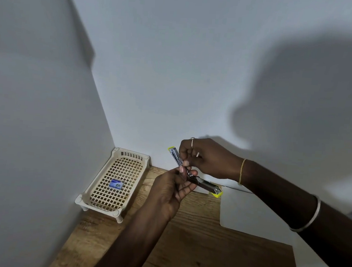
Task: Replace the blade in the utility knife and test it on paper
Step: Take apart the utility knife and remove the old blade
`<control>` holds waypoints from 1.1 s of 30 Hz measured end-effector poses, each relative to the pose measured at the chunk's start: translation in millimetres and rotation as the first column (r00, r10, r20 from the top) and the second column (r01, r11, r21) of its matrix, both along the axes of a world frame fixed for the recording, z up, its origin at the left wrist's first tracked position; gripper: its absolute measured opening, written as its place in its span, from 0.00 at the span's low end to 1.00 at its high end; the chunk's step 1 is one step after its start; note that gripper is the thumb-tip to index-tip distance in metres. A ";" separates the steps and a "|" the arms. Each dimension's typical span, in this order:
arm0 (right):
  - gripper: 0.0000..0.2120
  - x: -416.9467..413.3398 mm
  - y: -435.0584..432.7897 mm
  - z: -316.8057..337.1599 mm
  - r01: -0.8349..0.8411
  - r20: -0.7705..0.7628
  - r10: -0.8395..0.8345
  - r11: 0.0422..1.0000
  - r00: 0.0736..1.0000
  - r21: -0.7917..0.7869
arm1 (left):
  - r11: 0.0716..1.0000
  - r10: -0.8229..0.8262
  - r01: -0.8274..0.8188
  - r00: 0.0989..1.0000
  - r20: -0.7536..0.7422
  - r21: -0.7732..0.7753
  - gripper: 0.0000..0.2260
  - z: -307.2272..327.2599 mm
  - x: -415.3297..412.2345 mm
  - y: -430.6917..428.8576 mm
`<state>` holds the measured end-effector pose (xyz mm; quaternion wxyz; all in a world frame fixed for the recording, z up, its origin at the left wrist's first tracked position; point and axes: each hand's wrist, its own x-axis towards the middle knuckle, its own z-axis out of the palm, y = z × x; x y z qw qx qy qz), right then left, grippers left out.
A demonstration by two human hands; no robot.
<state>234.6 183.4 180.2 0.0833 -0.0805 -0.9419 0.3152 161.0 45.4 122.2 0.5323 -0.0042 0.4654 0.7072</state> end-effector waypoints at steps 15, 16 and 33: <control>0.08 38.2 -9.5 2.1 0.042 -0.224 -0.036 0.999 0.974 0.019 | 0.999 0.029 -0.027 0.998 -0.049 0.032 0.13 9.2 -9.0 2.1; 0.06 39.5 -9.7 3.7 0.035 -0.224 -0.045 0.998 0.974 -0.049 | 0.999 0.030 -0.028 0.998 -0.061 0.028 0.12 8.5 -8.5 2.7; 0.09 83.7 -26.0 -55.2 0.359 -0.116 -0.352 0.932 0.929 0.050 | 0.973 0.081 -0.025 0.968 -0.238 0.230 0.04 -46.2 -1.5 -7.1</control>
